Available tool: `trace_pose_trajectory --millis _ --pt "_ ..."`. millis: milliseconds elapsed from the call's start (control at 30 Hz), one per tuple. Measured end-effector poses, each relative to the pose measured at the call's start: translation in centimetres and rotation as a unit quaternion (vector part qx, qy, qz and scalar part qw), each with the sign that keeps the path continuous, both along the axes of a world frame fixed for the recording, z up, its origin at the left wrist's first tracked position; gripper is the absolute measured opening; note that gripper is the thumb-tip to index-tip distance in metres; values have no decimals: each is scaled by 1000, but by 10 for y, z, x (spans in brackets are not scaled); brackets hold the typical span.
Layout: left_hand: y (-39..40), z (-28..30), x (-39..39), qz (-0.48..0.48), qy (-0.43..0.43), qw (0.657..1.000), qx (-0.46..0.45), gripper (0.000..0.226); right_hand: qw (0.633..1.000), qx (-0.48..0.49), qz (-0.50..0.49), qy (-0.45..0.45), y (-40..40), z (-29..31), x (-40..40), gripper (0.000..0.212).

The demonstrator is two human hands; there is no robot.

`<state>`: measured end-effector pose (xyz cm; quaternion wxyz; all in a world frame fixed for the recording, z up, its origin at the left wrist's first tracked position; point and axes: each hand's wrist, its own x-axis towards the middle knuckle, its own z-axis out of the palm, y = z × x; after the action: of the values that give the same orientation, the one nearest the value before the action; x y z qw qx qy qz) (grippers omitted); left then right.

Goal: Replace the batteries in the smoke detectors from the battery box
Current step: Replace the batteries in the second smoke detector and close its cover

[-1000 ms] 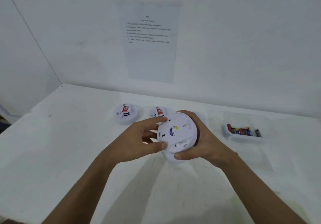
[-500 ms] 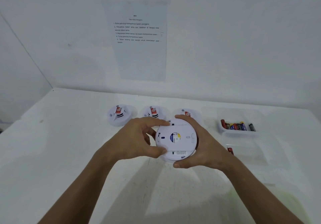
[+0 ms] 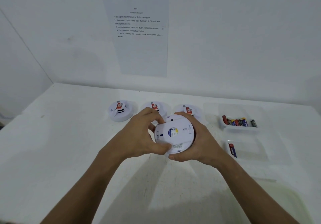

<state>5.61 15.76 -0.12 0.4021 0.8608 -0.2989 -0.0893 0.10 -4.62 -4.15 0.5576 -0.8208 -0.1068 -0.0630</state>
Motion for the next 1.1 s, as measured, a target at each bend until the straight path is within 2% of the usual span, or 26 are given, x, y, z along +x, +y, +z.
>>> trace_pose_trajectory --millis 167,433,667,967,1100 --pt "5 -1 2 -19 18 1000 7 69 1000 -25 7 7 -2 1 0 92" --pt "5 -3 0 -38 -78 991 106 62 999 -38 36 9 5 -3 0 90" --pt "8 -11 -2 -30 -60 998 8 60 999 -23 36 22 3 -7 0 89" --pt "9 -19 -3 16 -73 996 -51 62 999 -8 26 40 11 -13 -2 82" --pt "33 -31 2 78 -91 991 -65 53 998 -7 13 56 -4 -15 -6 95"
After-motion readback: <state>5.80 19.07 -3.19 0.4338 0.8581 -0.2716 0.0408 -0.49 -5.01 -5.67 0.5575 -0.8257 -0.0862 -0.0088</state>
